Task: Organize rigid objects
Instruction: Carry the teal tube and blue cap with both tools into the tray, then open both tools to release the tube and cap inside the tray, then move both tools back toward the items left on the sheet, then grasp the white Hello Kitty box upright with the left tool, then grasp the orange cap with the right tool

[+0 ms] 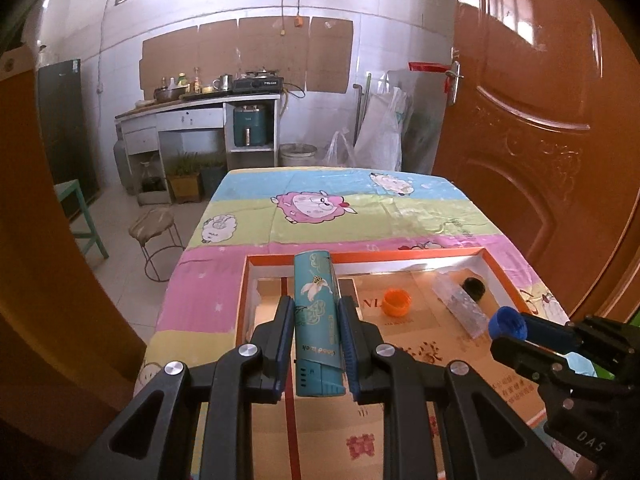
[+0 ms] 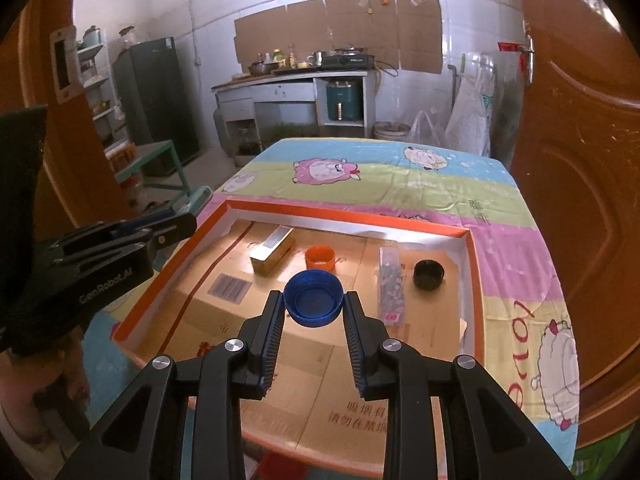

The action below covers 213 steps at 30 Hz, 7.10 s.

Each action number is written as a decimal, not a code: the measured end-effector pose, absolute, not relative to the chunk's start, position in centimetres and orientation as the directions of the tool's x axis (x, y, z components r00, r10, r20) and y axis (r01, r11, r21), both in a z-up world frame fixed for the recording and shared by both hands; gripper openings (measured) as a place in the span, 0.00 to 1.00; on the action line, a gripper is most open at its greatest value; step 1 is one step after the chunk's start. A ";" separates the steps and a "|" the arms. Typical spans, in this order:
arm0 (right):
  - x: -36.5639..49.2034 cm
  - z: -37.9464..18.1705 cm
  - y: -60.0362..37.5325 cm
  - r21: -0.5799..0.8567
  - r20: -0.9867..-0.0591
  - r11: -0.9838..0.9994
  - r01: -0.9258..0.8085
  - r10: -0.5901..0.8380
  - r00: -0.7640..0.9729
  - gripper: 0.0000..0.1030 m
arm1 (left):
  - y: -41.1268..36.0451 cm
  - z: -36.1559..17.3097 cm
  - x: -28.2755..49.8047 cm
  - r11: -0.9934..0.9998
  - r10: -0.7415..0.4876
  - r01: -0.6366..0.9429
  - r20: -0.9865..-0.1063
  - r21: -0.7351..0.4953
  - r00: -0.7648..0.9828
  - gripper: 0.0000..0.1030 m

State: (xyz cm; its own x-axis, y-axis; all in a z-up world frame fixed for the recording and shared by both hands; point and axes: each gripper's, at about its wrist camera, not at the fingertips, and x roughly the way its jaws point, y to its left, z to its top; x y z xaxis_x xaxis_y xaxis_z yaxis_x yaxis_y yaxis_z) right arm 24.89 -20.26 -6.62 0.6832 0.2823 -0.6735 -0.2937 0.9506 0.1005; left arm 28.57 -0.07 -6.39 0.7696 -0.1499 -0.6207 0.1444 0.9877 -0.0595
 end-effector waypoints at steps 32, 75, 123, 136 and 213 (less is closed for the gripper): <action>31.6 -10.7 -19.4 0.165 -0.787 0.951 -0.262 0.287 0.547 0.30 | 0.1 -10.6 35.2 0.989 -0.146 0.106 -0.755 -0.102 0.639 0.22; 31.0 -10.8 -19.4 0.174 -0.800 0.954 -0.246 0.282 0.529 0.47 | 1.0 -10.3 34.6 0.978 -0.206 0.093 -0.776 -0.188 0.597 0.29; 13.6 -2.8 -21.7 0.143 -0.722 0.973 -0.183 0.229 0.652 0.47 | 0.7 -3.3 16.7 0.962 -0.274 0.200 -0.676 -0.187 0.684 0.29; 10.0 -5.0 -24.6 0.151 -0.750 0.984 -0.097 0.178 0.637 0.47 | -5.9 -9.5 12.3 0.910 -0.375 0.373 -0.741 -0.181 0.556 0.29; 14.0 -12.4 -19.2 0.114 -0.810 0.966 -0.232 0.226 0.541 0.30 | -0.8 -11.3 12.2 0.942 -0.328 0.276 -0.714 -0.193 0.619 0.26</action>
State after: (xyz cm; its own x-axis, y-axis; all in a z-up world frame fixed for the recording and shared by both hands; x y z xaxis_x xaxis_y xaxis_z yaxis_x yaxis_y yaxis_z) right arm 14.03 -19.19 -12.42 0.5408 0.2260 -0.8102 -0.2321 0.9659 0.1144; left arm 12.20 -0.84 -11.33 0.6191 -0.3277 -0.7136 0.2757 0.9416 -0.1932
